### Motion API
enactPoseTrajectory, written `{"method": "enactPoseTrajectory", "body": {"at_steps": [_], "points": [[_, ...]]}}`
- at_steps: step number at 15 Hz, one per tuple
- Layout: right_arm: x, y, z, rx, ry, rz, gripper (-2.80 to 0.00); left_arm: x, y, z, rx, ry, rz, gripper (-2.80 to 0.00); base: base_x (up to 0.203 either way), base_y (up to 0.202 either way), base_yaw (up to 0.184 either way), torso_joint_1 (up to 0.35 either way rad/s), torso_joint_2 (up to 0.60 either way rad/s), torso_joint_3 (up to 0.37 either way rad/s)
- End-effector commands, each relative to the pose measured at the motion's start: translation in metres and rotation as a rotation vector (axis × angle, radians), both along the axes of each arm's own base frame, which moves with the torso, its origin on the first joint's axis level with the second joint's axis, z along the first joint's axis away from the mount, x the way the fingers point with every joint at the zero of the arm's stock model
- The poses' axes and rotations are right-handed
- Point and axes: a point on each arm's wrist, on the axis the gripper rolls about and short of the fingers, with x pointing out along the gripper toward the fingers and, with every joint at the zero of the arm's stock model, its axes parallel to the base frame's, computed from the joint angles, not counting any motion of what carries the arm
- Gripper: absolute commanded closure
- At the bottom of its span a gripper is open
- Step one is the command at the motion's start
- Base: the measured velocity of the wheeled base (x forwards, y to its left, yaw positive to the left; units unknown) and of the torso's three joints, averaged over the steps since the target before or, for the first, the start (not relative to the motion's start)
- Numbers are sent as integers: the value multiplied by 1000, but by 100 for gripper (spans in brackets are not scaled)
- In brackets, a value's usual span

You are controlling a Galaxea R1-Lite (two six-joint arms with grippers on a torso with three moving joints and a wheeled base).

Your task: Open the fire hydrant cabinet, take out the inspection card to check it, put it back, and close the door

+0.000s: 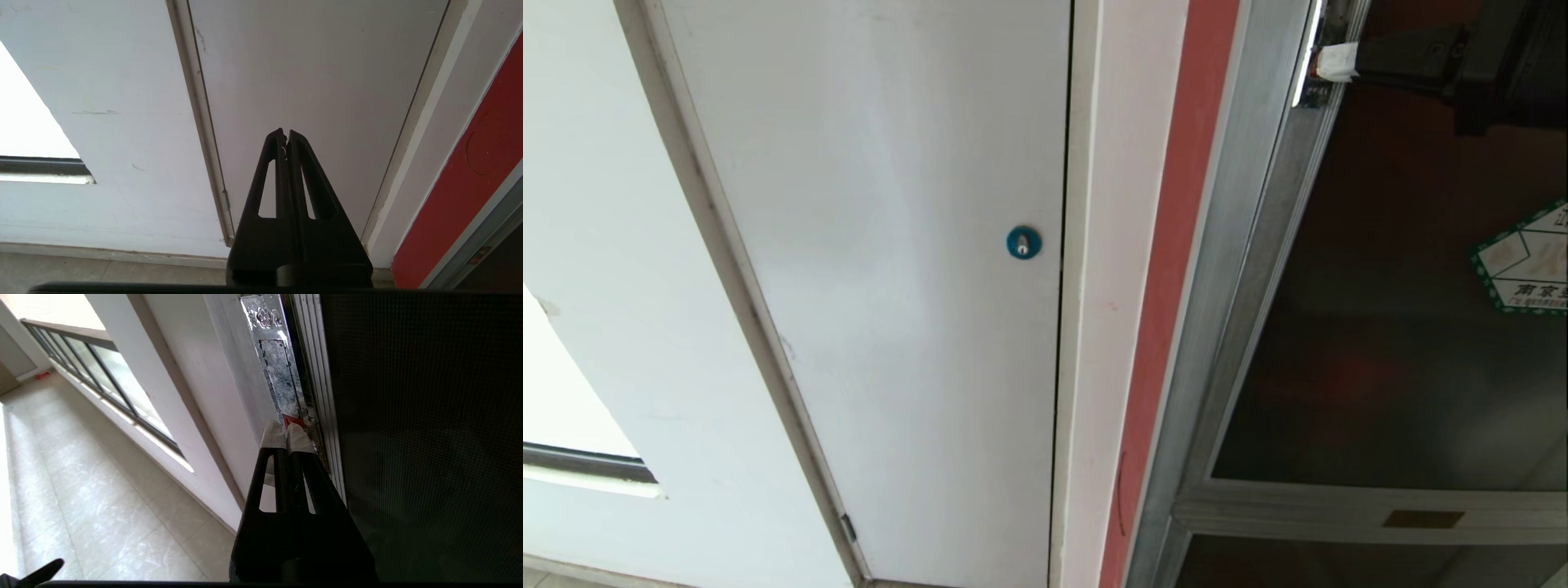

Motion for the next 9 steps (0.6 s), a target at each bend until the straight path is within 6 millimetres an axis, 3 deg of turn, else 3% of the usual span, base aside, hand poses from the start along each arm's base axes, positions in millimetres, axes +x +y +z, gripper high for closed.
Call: {"method": "enactPoseTrajectory", "body": {"at_steps": [1,9], "points": [[6,1,-2,-17,-1,-10,0,1,0,-4,0,13,0,0,0,0,0,0,0,0],[11,2,-5,-20,9,-34,0,1,0,-4,1,13,0,0,0,0,0,0,0,0]]}}
